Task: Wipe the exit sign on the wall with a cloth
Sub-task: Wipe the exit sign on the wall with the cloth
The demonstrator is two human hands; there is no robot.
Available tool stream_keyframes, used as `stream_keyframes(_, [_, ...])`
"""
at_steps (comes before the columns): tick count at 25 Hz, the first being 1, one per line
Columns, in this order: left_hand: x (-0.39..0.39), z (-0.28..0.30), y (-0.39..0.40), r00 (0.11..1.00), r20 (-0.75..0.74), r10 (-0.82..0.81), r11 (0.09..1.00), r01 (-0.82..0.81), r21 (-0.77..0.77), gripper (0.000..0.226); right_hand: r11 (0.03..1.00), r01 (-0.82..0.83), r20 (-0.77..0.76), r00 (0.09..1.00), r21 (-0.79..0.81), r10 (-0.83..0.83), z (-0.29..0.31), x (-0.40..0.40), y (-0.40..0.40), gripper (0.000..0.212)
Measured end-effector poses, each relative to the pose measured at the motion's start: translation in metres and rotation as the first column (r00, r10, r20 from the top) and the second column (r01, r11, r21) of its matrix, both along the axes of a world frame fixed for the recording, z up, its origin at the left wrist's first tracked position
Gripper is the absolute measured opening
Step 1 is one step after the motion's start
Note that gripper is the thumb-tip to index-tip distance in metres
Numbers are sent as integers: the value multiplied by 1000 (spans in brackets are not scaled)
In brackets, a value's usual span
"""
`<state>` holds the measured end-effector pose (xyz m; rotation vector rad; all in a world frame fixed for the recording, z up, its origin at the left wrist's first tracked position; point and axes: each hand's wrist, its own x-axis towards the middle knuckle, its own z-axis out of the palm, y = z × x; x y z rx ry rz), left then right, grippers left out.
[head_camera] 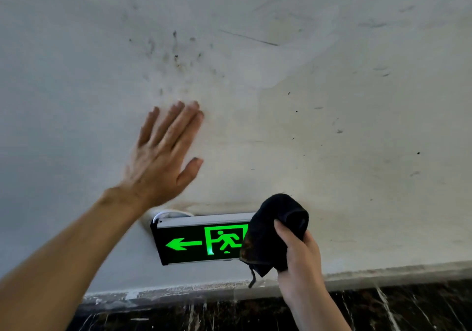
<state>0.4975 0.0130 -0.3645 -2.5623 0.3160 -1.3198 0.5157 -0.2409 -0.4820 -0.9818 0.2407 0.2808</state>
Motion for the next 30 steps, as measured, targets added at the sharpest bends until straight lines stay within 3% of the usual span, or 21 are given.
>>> stream_keyframes(2, [-15,-24,-30,992,-34,-121,944,104,-313,65,996,-68,128,989,-55,74,19,-8,2,33])
stream_keyframes(3, [-25,-35,-44,975,-57,-217,806,146,-574,64,993,-85,191,977,-84,100,27,-12,4,35])
stream_keyframes(4, [-36,-44,-58,944,-53,-326,563,148,-813,63,986,-100,249,960,-131,130,33,-16,6,34])
stream_keyframes(5, [-44,-54,-68,904,-13,-427,269,114,-956,65,979,-110,295,942,-173,158,39,-19,9,31])
stream_keyframes(6, [-49,-64,-73,859,39,-510,0,45,-999,68,971,-113,336,924,-213,181,42,-22,12,28])
stream_keyframes(7, [-54,-74,-76,809,77,-583,-197,-48,-979,71,961,-119,368,906,-250,208,45,-26,17,26])
stream_keyframes(8, [-59,-83,-77,769,107,-631,-325,-137,-936,72,950,-126,390,890,-287,235,45,-29,22,25])
stream_keyframes(9, [-63,-88,-78,743,120,-659,-395,-206,-895,68,936,-125,399,880,-329,257,46,-33,28,25])
stream_keyframes(12, [-75,-97,-75,710,159,-686,-496,-297,-816,53,886,-105,397,866,-451,305,37,-39,44,26])
stream_keyframes(15, [-85,-105,-64,746,187,-640,-578,-306,-756,46,819,-118,392,834,-561,388,37,-42,58,37])
stream_keyframes(18, [-93,-106,-55,801,182,-571,-652,-307,-694,38,780,-27,496,757,-626,424,49,-35,69,54])
stream_keyframes(21, [-102,-108,-37,887,169,-430,-749,-246,-615,50,681,305,705,556,-666,441,72,-14,78,57])
stream_keyframes(24, [-110,-112,-17,937,172,-303,-796,-150,-586,55,576,619,841,323,-534,433,96,20,86,60])
stream_keyframes(27, [-114,-113,4,982,158,-105,-799,11,-601,55,361,869,826,90,-337,556,120,63,94,63])
stream_keyframes(30, [-116,-115,22,986,145,86,-741,160,-653,37,224,963,729,-44,-152,683,127,98,99,63])
